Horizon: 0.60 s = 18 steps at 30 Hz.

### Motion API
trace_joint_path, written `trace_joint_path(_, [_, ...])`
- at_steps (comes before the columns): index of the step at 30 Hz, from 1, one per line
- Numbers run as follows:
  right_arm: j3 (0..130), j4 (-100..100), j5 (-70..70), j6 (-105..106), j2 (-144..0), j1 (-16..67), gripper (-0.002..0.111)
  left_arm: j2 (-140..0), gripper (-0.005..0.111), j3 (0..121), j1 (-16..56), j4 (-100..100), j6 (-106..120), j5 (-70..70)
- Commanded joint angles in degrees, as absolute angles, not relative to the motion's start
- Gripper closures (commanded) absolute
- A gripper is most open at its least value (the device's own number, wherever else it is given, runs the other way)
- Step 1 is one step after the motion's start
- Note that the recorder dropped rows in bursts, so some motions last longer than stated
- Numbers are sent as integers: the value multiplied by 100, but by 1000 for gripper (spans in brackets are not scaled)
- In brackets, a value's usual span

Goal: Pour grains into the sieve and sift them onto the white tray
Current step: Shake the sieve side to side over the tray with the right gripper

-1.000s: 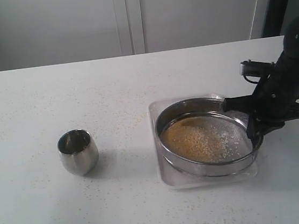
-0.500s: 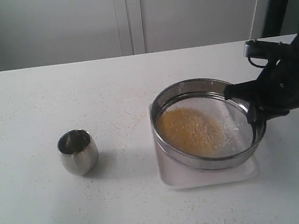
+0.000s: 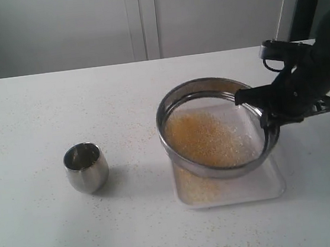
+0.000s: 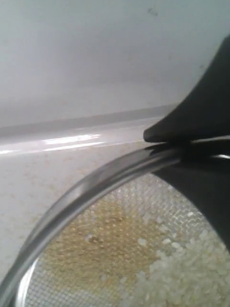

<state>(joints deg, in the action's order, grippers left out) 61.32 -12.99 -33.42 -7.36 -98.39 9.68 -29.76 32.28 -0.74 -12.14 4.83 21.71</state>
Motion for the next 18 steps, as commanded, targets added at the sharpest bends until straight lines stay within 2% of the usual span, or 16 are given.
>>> trace_joint_path(1, [6737,-925,-4507,-1068,-10322,896,108,-2929,107,3199,-84,-1235,492,2191])
trace_joint_path(3, [6269,-663,-4069,-1346,-10019,950,108,-2929,107,3199,-84,-1235,492,2191])
trace_joint_path(6, [6027,-1151,-2541,-1374,-10012,963,108,-2929,107,3199,-84,-1235,492,2191])
trace_joint_path(7, [6262,-1450,-2527,-1374,-10185,963,108,-2929,107,3199,-84,-1235,492,2191])
trace_joint_path(9, [6923,-1452,-3641,-1337,-10617,916,108,-2929,107,3199,-84,-1235,492,2191])
trace_joint_path(11, [7056,-1105,-4382,-1327,-10563,903,108,-2929,107,3199,-84,-1235,492,2191])
trace_joint_path(13, [6655,-639,-4130,-1627,-10140,982,108,-2929,107,3199,-84,-1235,492,2191])
trace_joint_path(15, [6123,-568,-3230,-1874,-9724,1024,108,-2929,107,3199,-84,-1235,492,2191])
trace_joint_path(18, [6181,-1209,-2444,-1951,-10010,1024,108,-2929,107,3199,-84,-1235,492,2191])
